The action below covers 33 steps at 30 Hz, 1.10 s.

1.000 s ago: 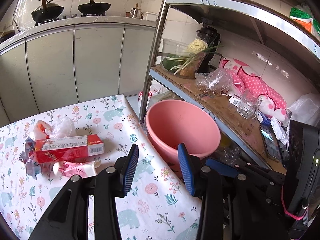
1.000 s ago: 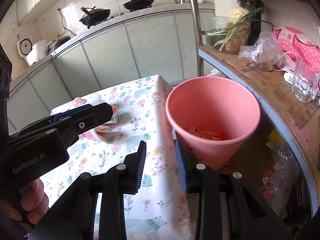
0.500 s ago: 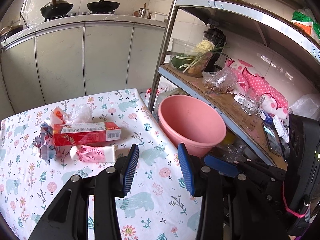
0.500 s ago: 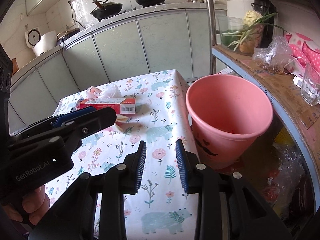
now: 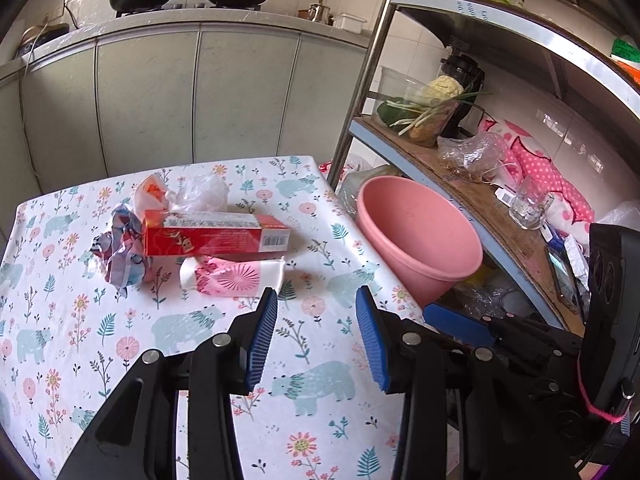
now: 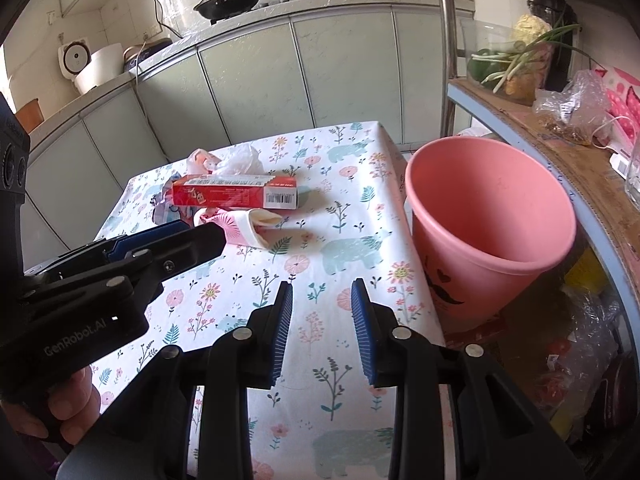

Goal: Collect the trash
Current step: 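Return both tools from the bucket to the table, then grasp the crumpled foil wrapper with the left tool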

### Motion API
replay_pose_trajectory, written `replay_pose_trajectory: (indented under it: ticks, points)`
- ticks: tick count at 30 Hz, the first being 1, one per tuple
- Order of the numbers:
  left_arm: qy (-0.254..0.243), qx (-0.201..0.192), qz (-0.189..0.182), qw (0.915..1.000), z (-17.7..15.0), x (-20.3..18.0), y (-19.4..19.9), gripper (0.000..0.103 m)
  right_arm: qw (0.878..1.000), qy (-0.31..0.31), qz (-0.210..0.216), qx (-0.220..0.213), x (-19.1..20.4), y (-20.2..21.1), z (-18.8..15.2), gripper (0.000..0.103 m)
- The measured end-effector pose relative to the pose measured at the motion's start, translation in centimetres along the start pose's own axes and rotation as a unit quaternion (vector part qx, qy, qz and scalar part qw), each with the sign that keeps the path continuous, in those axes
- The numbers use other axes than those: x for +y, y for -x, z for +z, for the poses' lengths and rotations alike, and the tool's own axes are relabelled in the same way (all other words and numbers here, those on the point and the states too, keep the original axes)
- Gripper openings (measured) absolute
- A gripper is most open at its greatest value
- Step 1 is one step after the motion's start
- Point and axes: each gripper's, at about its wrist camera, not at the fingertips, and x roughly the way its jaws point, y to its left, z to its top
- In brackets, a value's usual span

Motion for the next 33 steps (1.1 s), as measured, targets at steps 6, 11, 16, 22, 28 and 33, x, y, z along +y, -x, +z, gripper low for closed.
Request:
replay_pose_trajectory:
  ticks: [6,11,16,22,28,33]
  points:
    - [0.011,0.008,0.005,0.9999,-0.3,1.5,-0.6,0.04,1.0,0.006,0.006,0.01,0.6,-1.0,0.1,0.031]
    - [0.012,0.009,0.013,0.9998,-1.1,3.5,-0.3,0.04,1.0,0.01,0.017,0.015,1.1,-1.9,0.3,0.031]
    - [0.028,0.003,0.027,0.9992,-2.0,6.8,0.9,0.04,0.999,0.011,0.034,0.019,1.7,-2.9,0.3,0.031]
    - [0.072,-0.016,0.056,0.9957,-2.1,11.9,2.4,0.04,0.998,0.016,0.06,0.022,2.4,-3.9,0.6,0.031]
    - [0.125,-0.026,0.06,0.9899,0.0,14.9,2.1,0.04,0.996,0.016,0.083,0.025,2.9,-4.9,0.9,0.031]
    - [0.124,-0.024,0.057,0.9903,0.9,14.8,0.8,0.04,0.995,0.02,0.094,0.023,2.9,-5.0,1.1,0.031]
